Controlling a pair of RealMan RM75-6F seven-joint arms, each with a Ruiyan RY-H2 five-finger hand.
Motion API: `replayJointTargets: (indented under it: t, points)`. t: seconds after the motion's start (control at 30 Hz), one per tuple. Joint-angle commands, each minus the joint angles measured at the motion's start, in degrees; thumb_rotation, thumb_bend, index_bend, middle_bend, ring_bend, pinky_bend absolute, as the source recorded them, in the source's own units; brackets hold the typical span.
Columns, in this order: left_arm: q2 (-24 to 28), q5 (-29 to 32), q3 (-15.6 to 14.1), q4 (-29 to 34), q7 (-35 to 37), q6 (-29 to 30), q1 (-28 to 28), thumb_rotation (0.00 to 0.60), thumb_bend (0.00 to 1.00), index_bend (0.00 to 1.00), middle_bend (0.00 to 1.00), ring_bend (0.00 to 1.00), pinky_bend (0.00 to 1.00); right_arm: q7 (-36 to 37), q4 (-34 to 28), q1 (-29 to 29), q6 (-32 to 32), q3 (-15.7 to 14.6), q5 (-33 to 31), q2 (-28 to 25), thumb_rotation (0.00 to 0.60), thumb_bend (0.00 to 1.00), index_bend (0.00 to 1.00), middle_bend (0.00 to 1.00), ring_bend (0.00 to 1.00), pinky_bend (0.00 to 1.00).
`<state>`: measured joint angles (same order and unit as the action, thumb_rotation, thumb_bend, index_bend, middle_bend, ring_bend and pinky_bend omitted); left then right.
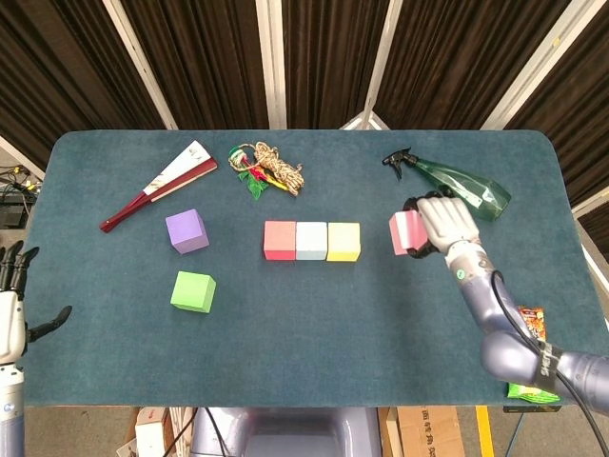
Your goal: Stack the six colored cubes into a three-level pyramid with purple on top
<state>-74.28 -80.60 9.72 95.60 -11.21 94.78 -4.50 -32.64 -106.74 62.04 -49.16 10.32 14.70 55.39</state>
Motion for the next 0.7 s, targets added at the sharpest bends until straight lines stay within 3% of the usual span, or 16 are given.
replayJointTargets:
  t: [0.03, 0.2, 0.4, 0.7]
  points:
    - [-0.68, -0.87, 0.44, -0.84, 0.45, 1.24, 0.25, 0.6, 0.18, 0.14, 0.04, 0.0, 0.0, -7.81, -0.38, 10.34, -3.53, 2.18, -15.27, 1.0, 0.6, 0.25, 0.4, 0.35, 0.18, 0.0]
    - [-0.69, -0.68, 0.44, -1.35, 1.13, 0.61, 0.11, 0.6, 0.18, 0.14, 0.03, 0.0, 0.0, -12.37, 1.43, 16.35, -4.75, 3.24, -24.95, 4.12, 0.6, 0.25, 0.4, 0.35, 0.18, 0.0]
    - [-1.02, -0.28, 0.53, -1.31, 0.87, 0.18, -0.04, 0.6, 0.18, 0.14, 0.03, 0.0, 0.0, -16.76, 4.17, 21.26, -6.73, 4.0, -32.09, 8.76, 0.6, 0.25, 0.4, 0.35, 0.18, 0.0]
    - [-0.76, 0.42, 0.83, -0.6, 1.22, 0.34, 0.33, 0.6, 0.18, 0.14, 0.03, 0.0, 0.0, -18.98, 10.08, 24.86, -10.55, 6.96, -37.47, 16.72, 0.6, 0.25, 0.4, 0.35, 0.18, 0.0]
